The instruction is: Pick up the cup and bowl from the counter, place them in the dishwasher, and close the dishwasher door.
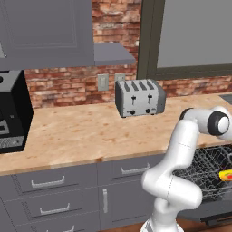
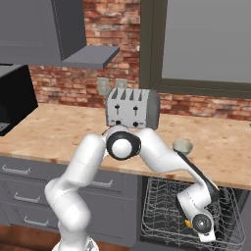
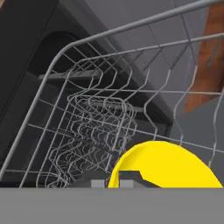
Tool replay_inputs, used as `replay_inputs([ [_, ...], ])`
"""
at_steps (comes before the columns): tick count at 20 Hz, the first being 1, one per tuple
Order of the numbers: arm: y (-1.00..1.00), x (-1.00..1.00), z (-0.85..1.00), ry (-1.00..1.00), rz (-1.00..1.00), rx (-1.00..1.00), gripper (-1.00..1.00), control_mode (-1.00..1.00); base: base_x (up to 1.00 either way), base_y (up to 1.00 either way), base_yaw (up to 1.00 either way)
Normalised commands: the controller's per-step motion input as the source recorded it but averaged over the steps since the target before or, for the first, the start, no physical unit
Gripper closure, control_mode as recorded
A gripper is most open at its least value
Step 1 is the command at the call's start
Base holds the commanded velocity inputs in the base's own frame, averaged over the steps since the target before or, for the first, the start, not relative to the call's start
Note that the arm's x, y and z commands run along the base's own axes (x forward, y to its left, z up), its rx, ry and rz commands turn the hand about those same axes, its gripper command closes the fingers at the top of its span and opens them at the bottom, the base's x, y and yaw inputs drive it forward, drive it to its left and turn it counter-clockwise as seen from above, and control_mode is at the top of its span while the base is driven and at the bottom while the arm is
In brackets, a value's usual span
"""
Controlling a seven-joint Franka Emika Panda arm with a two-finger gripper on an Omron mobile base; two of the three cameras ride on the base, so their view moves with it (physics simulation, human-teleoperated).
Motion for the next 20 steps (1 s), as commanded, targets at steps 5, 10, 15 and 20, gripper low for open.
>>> replay_inputs([
  [5,-0.14,0.38,-0.42,-0.01,-0.01,0.0,1.0,-1.0,0.0,0.0,0.0],
  [10,-0.05,0.12,-0.54,-0.02,0.0,0.0,1.0,-1.0,0.0,0.0,0.0],
  [15,0.0,-0.52,-0.57,-0.13,0.0,-0.02,-1.0,-1.0,0.0,0.0,0.0],
  [20,-0.1,-0.99,-0.73,-0.19,0.0,-0.05,-1.0,-1.0,0.0,0.0,0.0],
])
